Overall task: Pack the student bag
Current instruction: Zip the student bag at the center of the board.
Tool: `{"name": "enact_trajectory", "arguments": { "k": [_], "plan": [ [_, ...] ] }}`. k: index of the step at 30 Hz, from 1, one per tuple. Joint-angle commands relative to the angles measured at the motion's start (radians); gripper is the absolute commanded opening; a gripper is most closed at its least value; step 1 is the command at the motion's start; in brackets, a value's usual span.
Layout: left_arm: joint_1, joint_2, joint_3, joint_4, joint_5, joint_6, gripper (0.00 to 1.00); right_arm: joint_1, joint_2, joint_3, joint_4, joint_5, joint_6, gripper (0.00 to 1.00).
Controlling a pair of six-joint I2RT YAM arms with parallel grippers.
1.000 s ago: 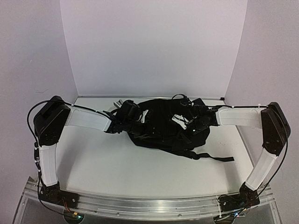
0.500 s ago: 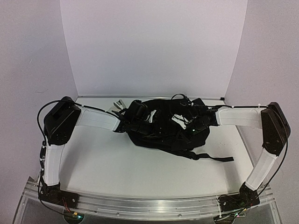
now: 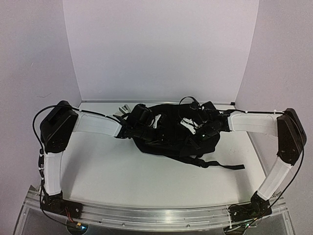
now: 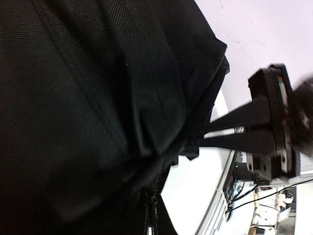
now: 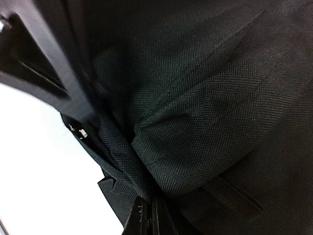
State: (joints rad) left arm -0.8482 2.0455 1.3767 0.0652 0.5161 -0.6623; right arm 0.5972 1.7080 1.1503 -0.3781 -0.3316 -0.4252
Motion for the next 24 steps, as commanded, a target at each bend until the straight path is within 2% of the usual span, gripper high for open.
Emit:
{"name": "enact_trajectory", "arguments": {
  "k": [1, 14, 24],
  "plan": [
    [0.007, -0.178, -0.052, -0.052, -0.082, 0.074, 0.0, -0.015, -0.089, -0.009, 0.002, 0.04, 0.008, 0.0],
    [0.104, -0.33, -0.22, -0.101, -0.202, 0.082, 0.0, -0.113, -0.12, -0.061, -0.02, 0.045, -0.03, 0.0],
    [0.132, -0.418, -0.309, -0.095, -0.228, 0.228, 0.0, -0.194, -0.116, -0.102, -0.036, 0.04, -0.082, 0.0]
  ]
}}
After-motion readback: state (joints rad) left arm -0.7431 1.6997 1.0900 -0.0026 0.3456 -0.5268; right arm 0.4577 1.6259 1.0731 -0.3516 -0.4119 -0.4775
